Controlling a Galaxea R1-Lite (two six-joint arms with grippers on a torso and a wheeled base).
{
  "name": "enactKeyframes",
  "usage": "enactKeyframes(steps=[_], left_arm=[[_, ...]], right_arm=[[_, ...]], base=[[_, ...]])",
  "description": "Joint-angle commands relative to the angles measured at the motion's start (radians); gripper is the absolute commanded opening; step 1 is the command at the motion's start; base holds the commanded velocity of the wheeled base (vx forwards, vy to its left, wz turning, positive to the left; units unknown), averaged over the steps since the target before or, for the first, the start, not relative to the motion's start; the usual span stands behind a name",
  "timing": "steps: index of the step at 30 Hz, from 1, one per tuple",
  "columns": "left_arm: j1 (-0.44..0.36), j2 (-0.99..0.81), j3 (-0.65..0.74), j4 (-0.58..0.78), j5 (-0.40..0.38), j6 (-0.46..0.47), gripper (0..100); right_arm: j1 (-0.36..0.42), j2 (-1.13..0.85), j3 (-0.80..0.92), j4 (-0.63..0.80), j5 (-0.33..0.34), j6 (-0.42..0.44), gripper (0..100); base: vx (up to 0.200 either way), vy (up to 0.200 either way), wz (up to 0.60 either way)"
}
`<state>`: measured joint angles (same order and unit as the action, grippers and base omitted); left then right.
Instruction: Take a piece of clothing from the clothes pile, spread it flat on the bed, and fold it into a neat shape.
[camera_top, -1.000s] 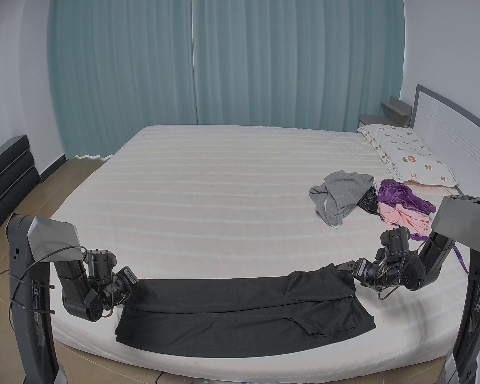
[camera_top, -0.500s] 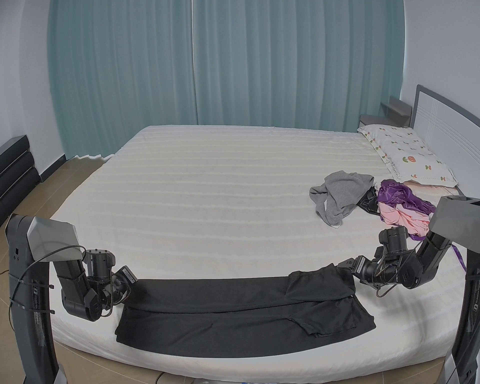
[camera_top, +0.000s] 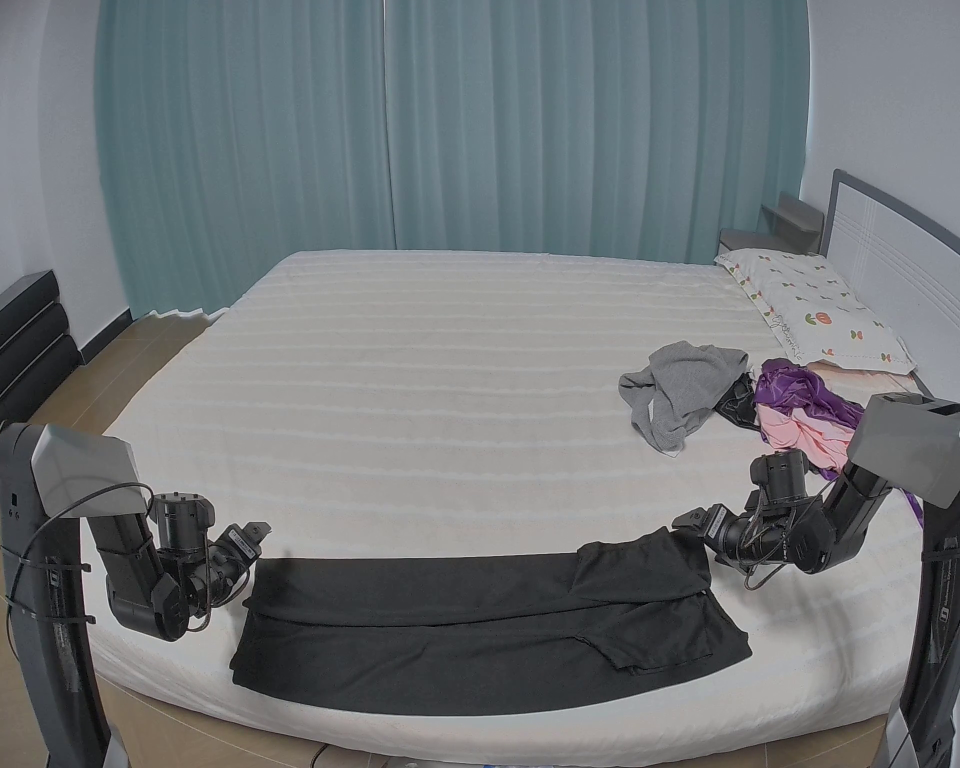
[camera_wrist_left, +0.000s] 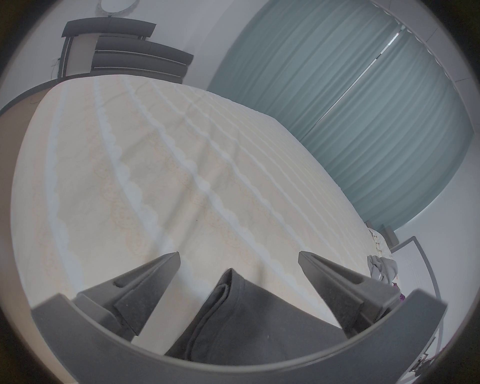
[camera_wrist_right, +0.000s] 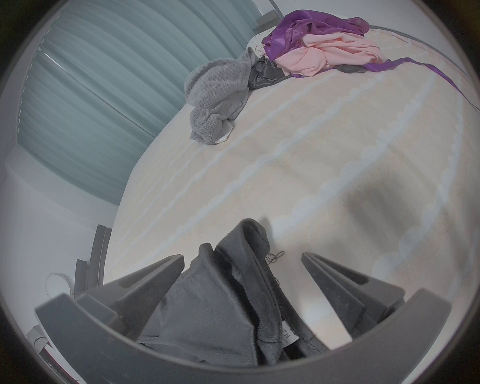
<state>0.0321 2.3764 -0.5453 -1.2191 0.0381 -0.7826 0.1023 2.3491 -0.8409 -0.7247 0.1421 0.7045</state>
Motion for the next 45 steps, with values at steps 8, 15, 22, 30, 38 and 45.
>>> enactKeyframes(steps=[8, 15, 22, 30, 38, 45], left_arm=[[-0.001, -0.057, 0.087, -0.045, -0.021, -0.003, 100], [-0.001, -0.060, 0.099, -0.048, -0.024, -0.001, 100], [-0.014, -0.105, 0.183, -0.051, -0.037, 0.028, 100], [-0.051, -0.138, 0.361, -0.053, -0.159, 0.115, 100], [-0.054, -0.074, 0.383, -0.089, -0.152, 0.189, 100], [-0.044, 0.020, 0.374, -0.234, -0.124, 0.187, 100]], right_arm=[[-0.003, -0.013, 0.029, -0.002, -0.001, 0.000, 100], [-0.003, -0.013, 0.031, -0.002, -0.001, 0.000, 100], [-0.001, -0.013, 0.034, -0.002, -0.001, -0.003, 100], [0.005, -0.014, 0.043, -0.002, -0.003, -0.003, 100], [0.007, -0.022, 0.057, -0.002, -0.003, -0.005, 100], [0.007, -0.025, 0.055, -0.002, -0.003, -0.005, 100]], base=[[-0.150, 0.000, 0.00], [-0.171, 0.000, 0.00], [0.000, 0.000, 0.00], [0.000, 0.000, 0.00], [0.000, 0.000, 0.00], [0.000, 0.000, 0.00]])
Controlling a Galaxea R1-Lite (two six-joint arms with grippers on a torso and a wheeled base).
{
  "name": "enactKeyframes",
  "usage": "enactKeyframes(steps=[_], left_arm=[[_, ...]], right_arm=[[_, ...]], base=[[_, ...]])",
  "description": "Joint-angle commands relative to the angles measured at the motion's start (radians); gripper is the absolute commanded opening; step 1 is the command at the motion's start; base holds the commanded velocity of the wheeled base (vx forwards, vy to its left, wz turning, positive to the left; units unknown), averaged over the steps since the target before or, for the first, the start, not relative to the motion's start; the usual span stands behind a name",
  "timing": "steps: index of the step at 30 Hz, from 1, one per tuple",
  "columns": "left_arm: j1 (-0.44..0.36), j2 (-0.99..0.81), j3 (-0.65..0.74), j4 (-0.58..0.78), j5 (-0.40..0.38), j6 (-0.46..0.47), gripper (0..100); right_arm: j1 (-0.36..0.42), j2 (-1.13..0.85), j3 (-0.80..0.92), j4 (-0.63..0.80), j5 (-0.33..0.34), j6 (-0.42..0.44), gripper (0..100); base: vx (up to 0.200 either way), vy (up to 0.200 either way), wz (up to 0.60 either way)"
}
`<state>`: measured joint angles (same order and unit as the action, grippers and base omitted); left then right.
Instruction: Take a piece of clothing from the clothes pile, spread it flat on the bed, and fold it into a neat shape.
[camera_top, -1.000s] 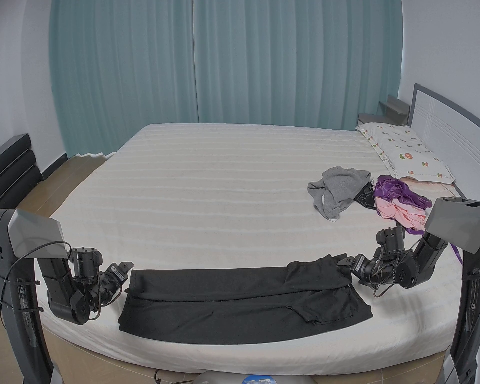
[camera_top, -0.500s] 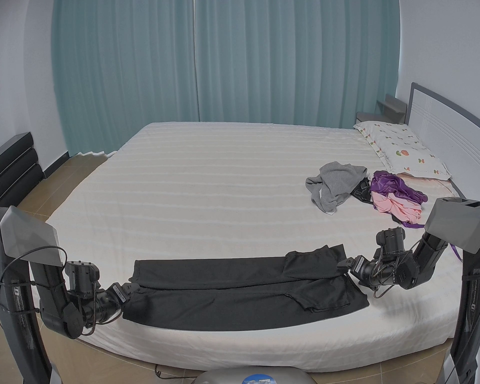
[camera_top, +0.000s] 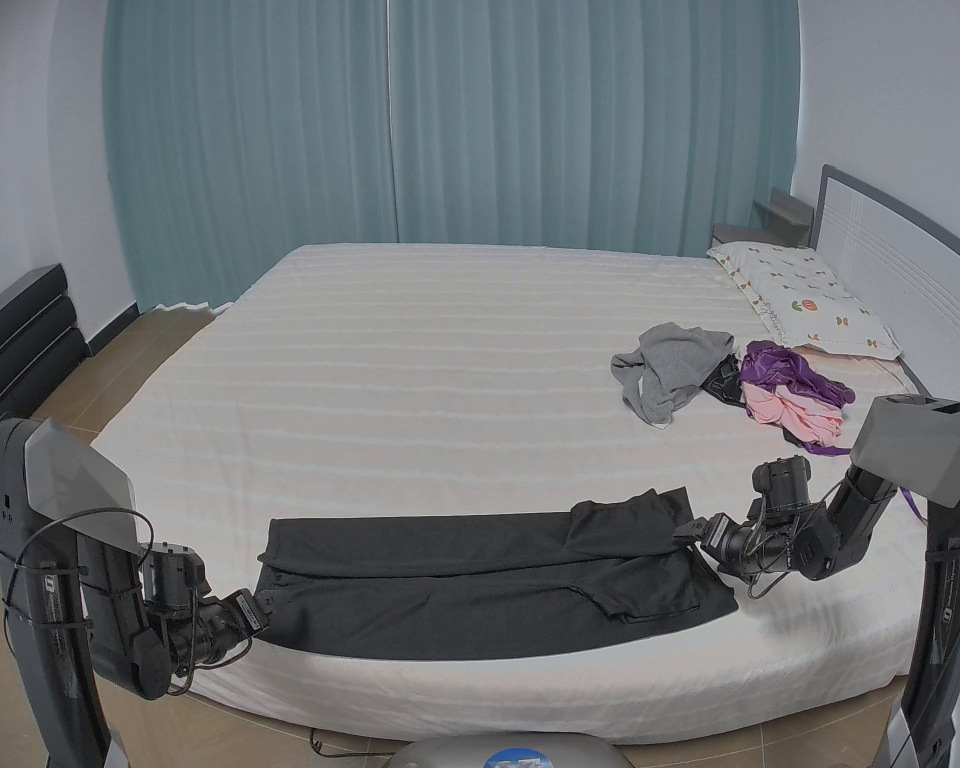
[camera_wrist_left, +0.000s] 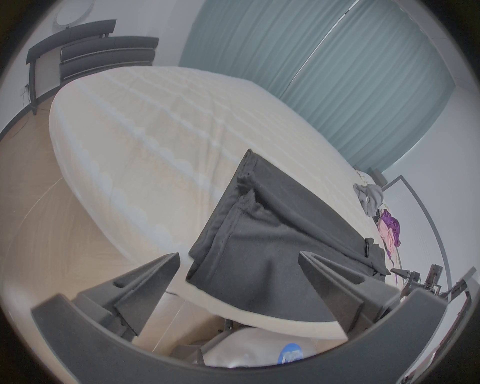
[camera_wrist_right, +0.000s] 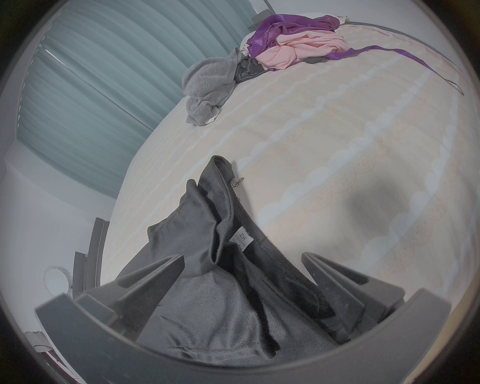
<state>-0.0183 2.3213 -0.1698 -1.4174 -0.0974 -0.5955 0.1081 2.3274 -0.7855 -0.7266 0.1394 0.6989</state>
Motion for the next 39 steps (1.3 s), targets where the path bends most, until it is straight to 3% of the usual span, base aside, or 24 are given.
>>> enactKeyframes(steps=[1, 8, 17, 21, 30, 31, 39], left_arm=[[0.006, 0.089, -0.008, -0.048, 0.021, 0.003, 0], [0.003, 0.133, 0.013, -0.135, 0.059, 0.011, 0], [0.000, 0.130, 0.084, -0.149, 0.079, 0.112, 0], [0.006, 0.128, 0.072, -0.149, 0.128, 0.114, 0], [0.006, 0.130, 0.061, -0.149, 0.128, 0.106, 0], [0.006, 0.127, 0.061, -0.149, 0.128, 0.103, 100], [0.017, 0.027, 0.023, -0.147, 0.107, 0.062, 100]], right_arm=[[0.001, -0.003, 0.000, -0.001, 0.000, 0.001, 100], [0.001, -0.005, 0.000, -0.001, 0.002, 0.001, 100], [0.001, -0.007, 0.002, -0.001, 0.002, 0.001, 100], [0.001, -0.005, 0.000, -0.001, 0.000, -0.001, 100], [-0.001, -0.005, 0.000, -0.001, 0.002, -0.001, 100], [0.001, -0.005, 0.002, -0.001, 0.002, -0.001, 100], [0.001, -0.007, 0.002, -0.001, 0.002, 0.001, 100]], base=[[0.000, 0.000, 0.00], [0.000, 0.000, 0.00], [0.000, 0.000, 0.00], [0.000, 0.000, 0.00], [0.000, 0.000, 0.00], [0.000, 0.000, 0.00], [0.000, 0.000, 0.00]])
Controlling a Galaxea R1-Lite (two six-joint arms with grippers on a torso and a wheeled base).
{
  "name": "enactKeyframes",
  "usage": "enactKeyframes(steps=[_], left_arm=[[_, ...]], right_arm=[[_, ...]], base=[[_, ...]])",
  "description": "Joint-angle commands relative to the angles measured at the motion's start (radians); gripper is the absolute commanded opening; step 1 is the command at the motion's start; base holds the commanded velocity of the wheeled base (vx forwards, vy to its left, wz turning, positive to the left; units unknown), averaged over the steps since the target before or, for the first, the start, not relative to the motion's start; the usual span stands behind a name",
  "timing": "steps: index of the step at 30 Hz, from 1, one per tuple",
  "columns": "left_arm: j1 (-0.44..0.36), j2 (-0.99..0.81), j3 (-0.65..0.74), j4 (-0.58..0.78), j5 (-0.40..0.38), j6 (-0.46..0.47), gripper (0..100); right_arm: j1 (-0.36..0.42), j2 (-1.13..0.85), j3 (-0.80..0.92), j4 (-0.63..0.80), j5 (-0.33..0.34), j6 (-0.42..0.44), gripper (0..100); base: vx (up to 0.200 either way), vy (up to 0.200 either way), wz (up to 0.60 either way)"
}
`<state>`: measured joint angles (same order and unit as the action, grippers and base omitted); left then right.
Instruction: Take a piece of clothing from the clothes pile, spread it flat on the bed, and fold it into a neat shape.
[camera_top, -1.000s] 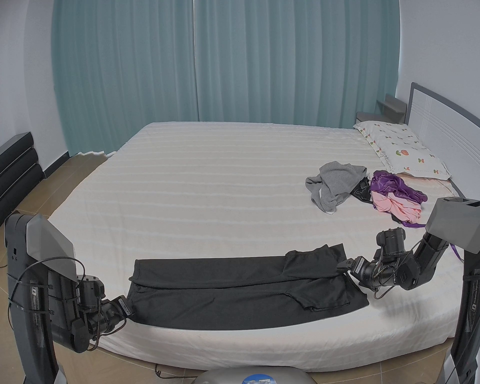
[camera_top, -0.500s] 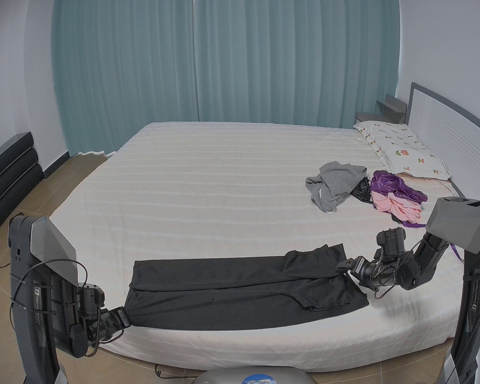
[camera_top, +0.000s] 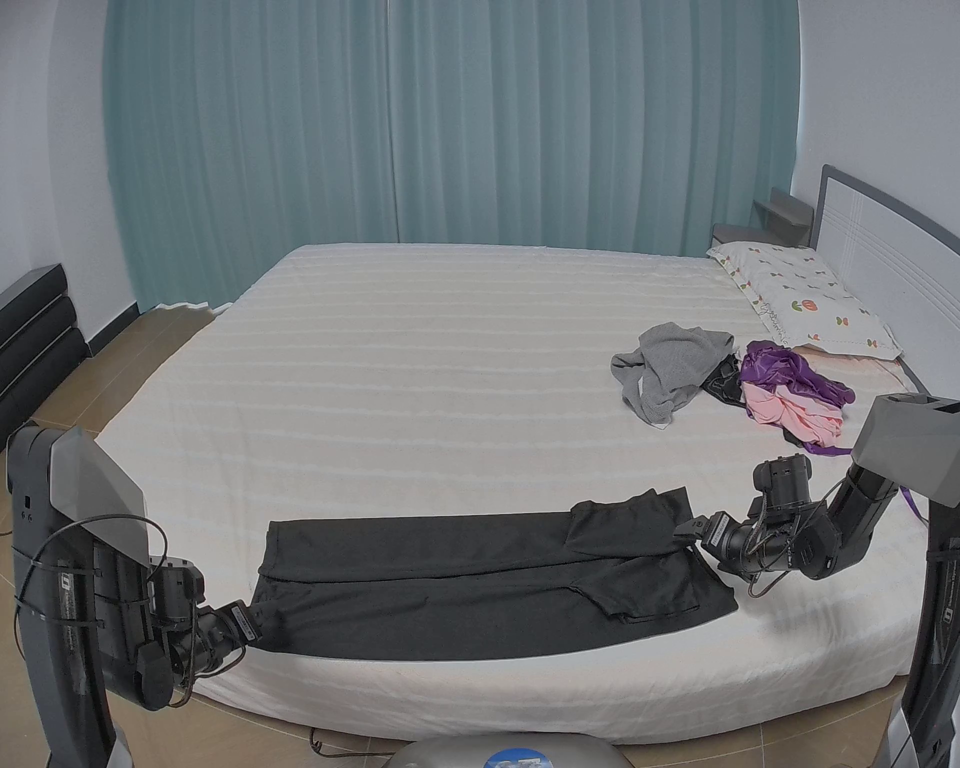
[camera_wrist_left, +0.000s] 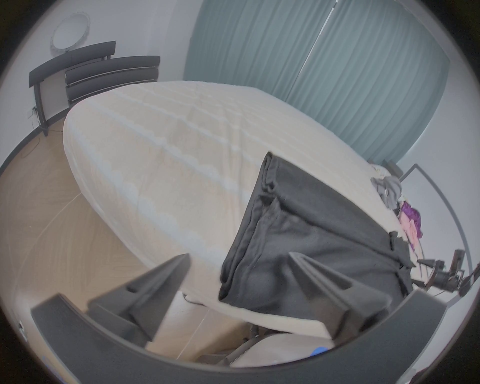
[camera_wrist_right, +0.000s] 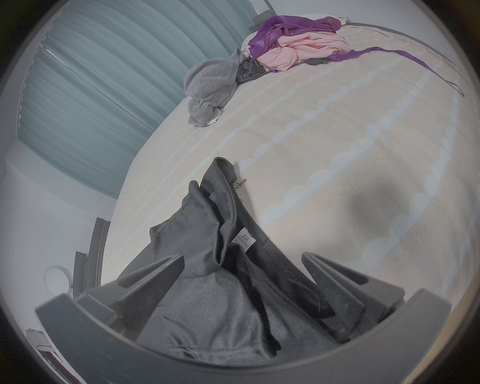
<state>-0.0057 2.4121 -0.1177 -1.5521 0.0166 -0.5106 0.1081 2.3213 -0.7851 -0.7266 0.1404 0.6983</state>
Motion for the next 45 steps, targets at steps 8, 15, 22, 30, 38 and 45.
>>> enactKeyframes(steps=[8, 15, 22, 30, 38, 45], left_arm=[[0.006, -0.105, -0.148, 0.049, -0.132, -0.028, 100], [0.007, -0.093, -0.415, 0.397, -0.139, 0.032, 100], [0.010, -0.047, -0.516, 0.475, -0.141, 0.064, 100], [0.009, 0.007, -0.520, 0.469, -0.152, 0.101, 100], [0.006, -0.002, -0.464, 0.449, -0.153, 0.150, 100], [-0.007, 0.005, -0.462, 0.420, -0.153, 0.156, 100]], right_arm=[[0.001, 0.001, 0.001, -0.001, 0.001, 0.001, 100], [0.002, 0.004, 0.001, 0.001, 0.001, 0.001, 100], [0.004, 0.004, 0.003, 0.001, 0.001, 0.001, 100], [0.008, 0.004, 0.001, 0.001, -0.001, 0.001, 100], [0.010, 0.004, 0.001, 0.001, -0.001, 0.001, 100], [0.010, 0.006, 0.001, 0.001, -0.001, 0.001, 100]], base=[[0.000, 0.000, 0.00], [0.000, 0.000, 0.00], [0.000, 0.000, 0.00], [0.000, 0.000, 0.00], [0.000, 0.000, 0.00], [0.000, 0.000, 0.00]])
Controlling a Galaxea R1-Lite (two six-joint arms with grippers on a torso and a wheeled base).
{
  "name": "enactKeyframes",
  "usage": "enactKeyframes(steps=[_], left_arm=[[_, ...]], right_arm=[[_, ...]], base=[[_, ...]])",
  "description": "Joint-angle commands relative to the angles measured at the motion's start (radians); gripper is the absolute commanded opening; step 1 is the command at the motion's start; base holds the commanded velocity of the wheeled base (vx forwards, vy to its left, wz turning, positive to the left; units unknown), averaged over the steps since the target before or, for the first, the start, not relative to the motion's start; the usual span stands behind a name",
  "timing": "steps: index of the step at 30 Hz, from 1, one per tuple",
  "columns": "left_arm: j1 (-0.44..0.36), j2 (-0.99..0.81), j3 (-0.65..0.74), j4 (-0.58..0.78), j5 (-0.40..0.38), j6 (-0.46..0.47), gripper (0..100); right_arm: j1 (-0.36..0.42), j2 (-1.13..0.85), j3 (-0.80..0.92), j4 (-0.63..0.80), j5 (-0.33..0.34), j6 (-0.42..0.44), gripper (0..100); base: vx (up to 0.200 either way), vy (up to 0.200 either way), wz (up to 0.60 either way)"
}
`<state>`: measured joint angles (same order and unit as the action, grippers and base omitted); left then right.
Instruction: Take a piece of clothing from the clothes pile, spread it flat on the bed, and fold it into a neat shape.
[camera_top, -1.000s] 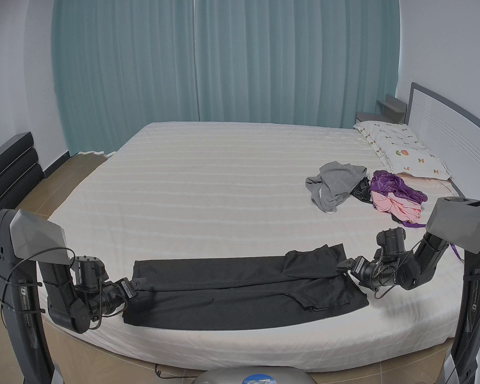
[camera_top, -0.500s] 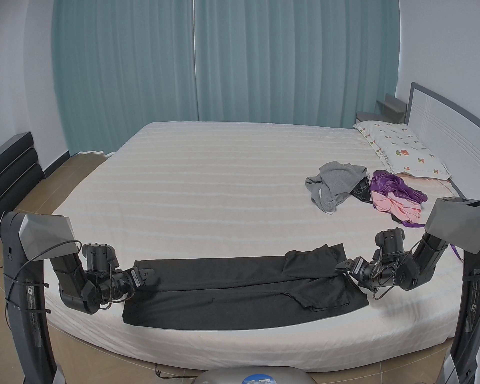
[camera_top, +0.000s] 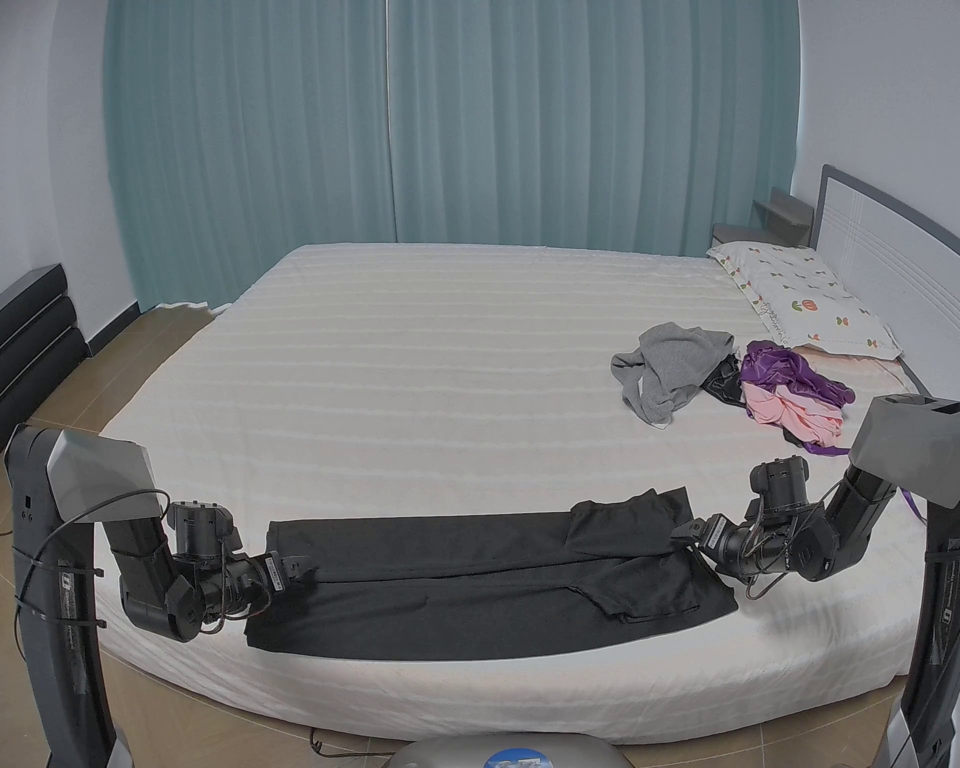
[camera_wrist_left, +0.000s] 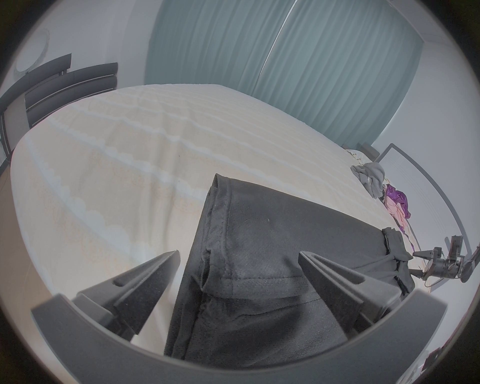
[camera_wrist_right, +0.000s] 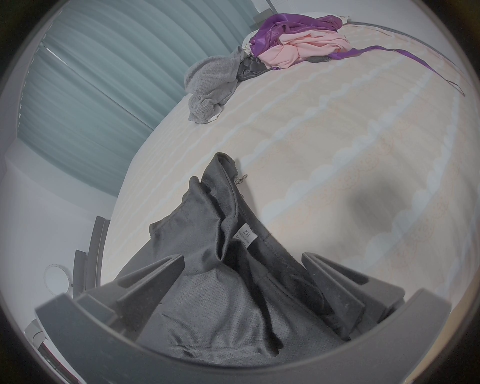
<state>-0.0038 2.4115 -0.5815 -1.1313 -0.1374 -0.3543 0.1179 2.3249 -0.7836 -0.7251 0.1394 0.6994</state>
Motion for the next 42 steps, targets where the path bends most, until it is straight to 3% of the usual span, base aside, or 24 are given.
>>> enactKeyframes(steps=[1, 6, 7, 32, 42], left_arm=[[-0.013, 0.006, -0.003, -0.001, -0.001, -0.002, 100], [-0.024, 0.012, 0.002, 0.001, -0.002, -0.003, 100], [-0.025, 0.012, 0.002, 0.001, -0.002, -0.006, 0], [-0.021, -0.017, 0.019, -0.047, -0.007, -0.107, 0], [-0.022, -0.015, -0.023, -0.047, -0.007, -0.153, 0]], right_arm=[[0.000, 0.002, 0.000, 0.000, 0.000, 0.000, 100], [0.000, 0.001, 0.001, 0.000, 0.000, 0.000, 100], [0.000, 0.001, 0.000, 0.000, 0.000, 0.000, 100], [-0.012, -0.012, -0.006, -0.002, 0.002, 0.006, 100], [-0.027, -0.032, -0.023, -0.002, 0.003, 0.031, 100]], base=[[0.000, 0.000, 0.00], [0.000, 0.000, 0.00], [0.000, 0.000, 0.00], [0.000, 0.000, 0.00], [-0.120, 0.000, 0.00]])
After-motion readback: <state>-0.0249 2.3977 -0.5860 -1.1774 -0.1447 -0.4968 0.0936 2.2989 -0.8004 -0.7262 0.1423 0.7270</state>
